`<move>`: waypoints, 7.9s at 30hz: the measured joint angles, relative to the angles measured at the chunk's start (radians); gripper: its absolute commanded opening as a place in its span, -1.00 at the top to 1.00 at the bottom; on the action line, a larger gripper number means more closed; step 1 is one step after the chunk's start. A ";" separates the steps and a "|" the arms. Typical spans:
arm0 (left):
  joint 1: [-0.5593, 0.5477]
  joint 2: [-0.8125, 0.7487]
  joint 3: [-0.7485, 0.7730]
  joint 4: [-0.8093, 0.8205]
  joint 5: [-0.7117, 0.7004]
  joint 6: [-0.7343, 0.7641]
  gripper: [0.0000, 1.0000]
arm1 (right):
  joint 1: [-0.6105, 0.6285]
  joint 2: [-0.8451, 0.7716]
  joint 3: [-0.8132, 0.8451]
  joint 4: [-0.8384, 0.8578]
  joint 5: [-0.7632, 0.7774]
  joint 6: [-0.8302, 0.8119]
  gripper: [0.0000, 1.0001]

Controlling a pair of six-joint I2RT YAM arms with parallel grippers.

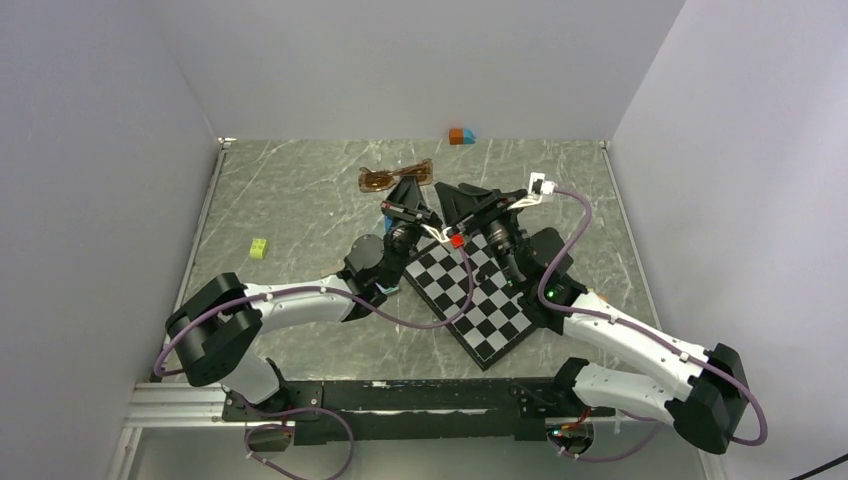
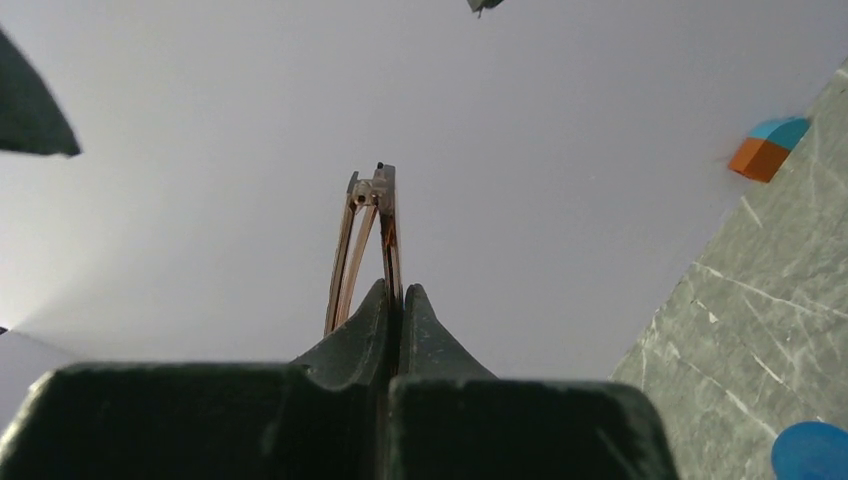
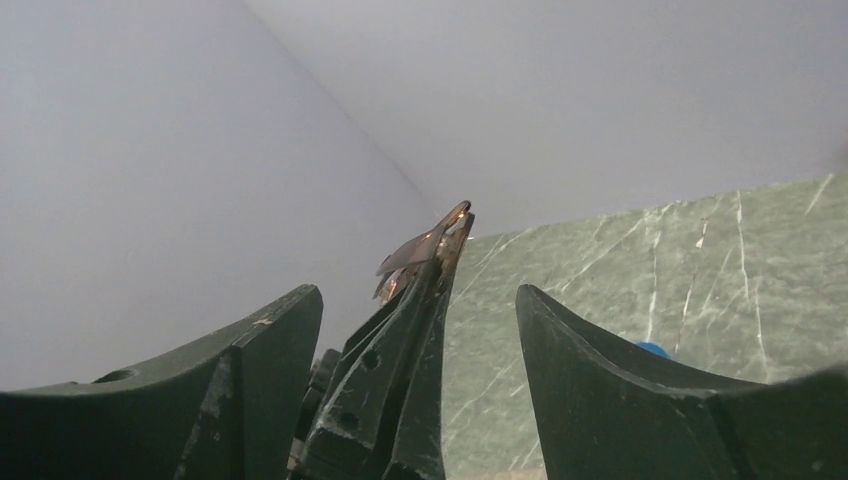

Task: Organize the sunglasses
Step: Pass from the left arm to the right, then pass from the right arm to the left, then pass from the left arm to the right

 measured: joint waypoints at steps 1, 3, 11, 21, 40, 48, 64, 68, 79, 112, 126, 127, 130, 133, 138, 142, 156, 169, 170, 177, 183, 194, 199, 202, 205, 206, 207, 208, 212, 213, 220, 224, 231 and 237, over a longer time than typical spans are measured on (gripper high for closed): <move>0.000 0.000 0.000 0.006 -0.007 0.005 1.00 | -0.021 0.004 0.002 0.000 -0.033 0.010 -0.49; -0.001 0.000 -0.006 0.027 -0.007 0.021 1.00 | -0.071 0.015 0.017 -0.014 -0.100 0.031 -0.47; -0.091 0.002 -0.011 0.113 0.063 0.058 1.00 | -0.198 0.072 0.158 -0.211 -0.333 0.037 -0.40; -0.091 -0.004 -0.005 0.072 0.059 0.045 1.00 | -0.204 0.051 0.156 -0.285 -0.485 0.089 -0.16; -0.099 0.010 -0.005 0.081 0.031 0.111 0.36 | -0.201 0.137 0.153 -0.204 -0.446 0.263 1.00; -0.128 -0.042 -0.020 -0.055 0.029 0.033 -0.99 | -0.212 0.103 0.161 -0.171 -0.408 0.235 1.00; -0.190 -0.575 0.159 -0.961 0.586 -0.415 -0.99 | -0.245 -0.035 0.133 -0.356 -0.406 0.021 1.00; -0.143 -0.544 0.346 -1.147 0.620 -0.571 -0.99 | -0.259 -0.068 0.133 -0.439 -0.473 -0.067 1.00; 0.174 -0.672 0.209 -1.036 0.775 -1.249 -0.99 | -0.276 -0.043 0.240 -0.774 -0.959 -0.444 1.00; 0.191 -0.664 -0.297 -0.833 1.292 -1.697 0.43 | -0.217 0.111 0.386 -1.107 -1.555 -0.899 0.88; 0.195 -0.665 -0.314 -0.722 1.270 -1.759 1.00 | -0.213 0.051 0.323 -0.917 -1.432 -0.682 -0.53; 0.195 -0.679 -0.326 -0.696 1.255 -1.776 1.00 | -0.213 0.035 0.300 -0.868 -1.406 -0.647 -0.59; 0.195 -0.723 -0.367 -0.618 1.178 -1.826 1.00 | -0.213 -0.018 0.221 -0.713 -1.295 -0.520 -0.64; 0.195 -0.758 -0.398 -0.566 1.093 -1.865 1.00 | -0.212 -0.071 0.146 -0.575 -1.139 -0.393 -0.58; 0.195 -0.777 -0.455 -0.425 1.002 -1.917 1.00 | -0.212 -0.126 0.043 -0.373 -0.986 -0.228 -0.47; 0.195 -0.768 -0.474 -0.334 0.979 -1.958 1.00 | -0.210 -0.079 0.019 -0.224 -1.048 -0.157 -0.41; 0.195 -0.760 -0.475 -0.220 0.938 -2.019 1.00 | -0.117 0.111 0.024 0.119 -1.129 -0.024 -0.17; 0.195 -0.819 -0.512 -0.169 0.928 -2.063 1.00 | -0.072 0.115 0.024 0.168 -1.177 -0.026 -0.19; 0.195 -0.822 -0.512 -0.168 0.925 -2.063 1.00 | -0.068 0.115 0.025 0.169 -1.176 -0.026 -0.19; 0.195 -0.814 -0.512 -0.165 0.907 -2.066 1.00 | -0.029 0.154 0.082 0.167 -1.166 -0.037 -0.10; 0.195 -0.797 -0.512 -0.159 0.904 -2.069 1.00 | -0.016 0.199 0.100 0.188 -1.164 -0.023 0.21; 0.195 -0.831 -0.531 -0.144 0.867 -2.070 1.00 | -0.007 0.214 0.101 0.185 -1.152 -0.023 0.04; 0.195 -0.853 -0.529 -0.201 0.846 -2.035 1.00 | -0.006 0.195 0.102 0.132 -1.115 -0.053 -0.12; 0.195 -0.895 -0.476 -0.401 0.836 -1.888 1.00 | -0.005 0.153 0.115 0.014 -1.046 -0.108 -0.23; 0.195 -0.914 -0.350 -0.649 0.813 -1.633 1.00 | -0.005 0.092 0.145 -0.150 -0.946 -0.160 -0.26; 0.195 -0.915 -0.315 -0.698 0.804 -1.553 1.00 | -0.005 0.066 0.159 -0.212 -0.906 -0.170 -0.27; 0.195 -0.917 -0.282 -0.744 0.794 -1.455 1.00 | -0.005 0.041 0.173 -0.268 -0.863 -0.175 -0.27; 0.195 -0.917 -0.260 -0.769 0.781 -1.359 1.00 | -0.005 0.014 0.187 -0.325 -0.822 -0.175 -0.27; 0.195 -0.930 -0.262 -0.774 0.773 -0.957 1.00 | -0.005 -0.054 0.252 -0.526 -0.665 -0.151 -0.24; 0.195 -0.929 -0.274 -0.766 0.787 -0.837 1.00 | -0.010 -0.062 0.271 -0.571 -0.621 -0.137 -0.24; 0.180 -0.866 -0.206 -0.927 0.852 -0.311 1.00 | -0.139 -0.005 0.445 -0.821 -0.553 -0.026 -0.23; 0.159 -0.838 -0.140 -0.996 0.833 -0.133 1.00 | -0.154 0.082 0.552 -0.892 -0.724 -0.023 -0.23; 0.112 -0.847 -0.129 -1.070 0.818 0.060 1.00 | -0.130 0.198 0.599 -0.971 -1.027 -0.054 -0.17; 0.071 -0.846 -0.129 -1.087 0.770 0.157 1.00 | -0.127 0.222 0.599 -1.027 -1.136 -0.085 0.01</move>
